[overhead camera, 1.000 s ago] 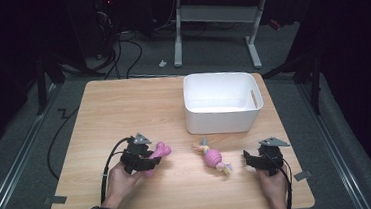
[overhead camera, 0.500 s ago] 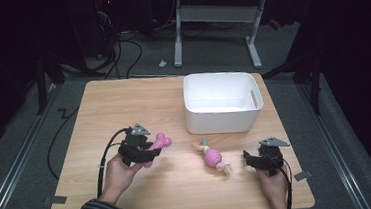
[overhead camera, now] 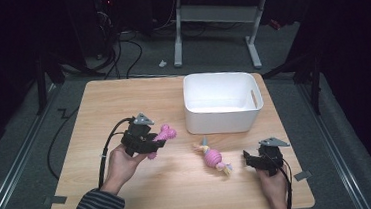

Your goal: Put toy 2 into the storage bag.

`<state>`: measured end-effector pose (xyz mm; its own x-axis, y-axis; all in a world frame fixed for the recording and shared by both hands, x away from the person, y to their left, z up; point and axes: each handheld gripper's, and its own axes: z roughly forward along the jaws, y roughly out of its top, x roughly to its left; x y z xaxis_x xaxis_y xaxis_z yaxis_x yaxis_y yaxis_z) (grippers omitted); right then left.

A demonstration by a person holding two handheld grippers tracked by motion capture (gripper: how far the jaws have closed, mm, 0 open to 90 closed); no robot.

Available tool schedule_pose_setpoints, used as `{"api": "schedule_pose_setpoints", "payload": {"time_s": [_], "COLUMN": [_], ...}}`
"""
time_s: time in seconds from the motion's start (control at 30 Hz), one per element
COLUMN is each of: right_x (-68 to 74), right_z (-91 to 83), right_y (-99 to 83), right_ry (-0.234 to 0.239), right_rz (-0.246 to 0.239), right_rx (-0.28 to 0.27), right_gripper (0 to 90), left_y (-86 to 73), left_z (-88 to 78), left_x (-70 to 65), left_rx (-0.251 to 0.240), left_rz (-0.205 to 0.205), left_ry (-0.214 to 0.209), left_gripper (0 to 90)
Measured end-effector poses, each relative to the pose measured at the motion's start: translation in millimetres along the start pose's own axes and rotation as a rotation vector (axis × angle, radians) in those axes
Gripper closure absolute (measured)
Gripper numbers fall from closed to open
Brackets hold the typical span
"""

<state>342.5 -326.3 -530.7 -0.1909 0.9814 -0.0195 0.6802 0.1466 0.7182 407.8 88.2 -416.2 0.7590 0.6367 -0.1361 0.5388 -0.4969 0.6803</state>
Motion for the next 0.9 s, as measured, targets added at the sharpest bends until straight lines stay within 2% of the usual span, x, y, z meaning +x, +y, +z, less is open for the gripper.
{"api": "schedule_pose_setpoints", "payload": {"time_s": [0.13,0.3,0.5,0.7,0.9], "right_x": [0.0,0.0,0.0,0.0,0.0], "right_z": [0.0,0.0,0.0,0.0,0.0], "right_y": [0.0,0.0,0.0,0.0,0.0], "right_ry": [0.000,0.000,0.000,0.000,0.000], "right_rz": [0.001,0.000,0.000,0.000,0.001], "right_rx": [0.000,0.000,0.000,0.000,0.000], "right_gripper": [24.6,24.6,24.5,24.5,24.5], "left_y": [11.9,29.9,52.2,69.1,82.2], "left_z": [-4.2,-7.5,-3.6,-3.0,-0.1], "left_x": [-0.1,-2.8,-4.6,-6.2,-3.5], "left_rx": [-0.010,-0.011,-0.002,-0.016,-0.015], "left_rz": [0.008,0.047,0.086,0.090,0.100], "left_ry": [-0.010,-0.017,-0.023,-0.042,-0.043], "left_gripper": [58.9,59.0,59.0,59.0,59.0]}}
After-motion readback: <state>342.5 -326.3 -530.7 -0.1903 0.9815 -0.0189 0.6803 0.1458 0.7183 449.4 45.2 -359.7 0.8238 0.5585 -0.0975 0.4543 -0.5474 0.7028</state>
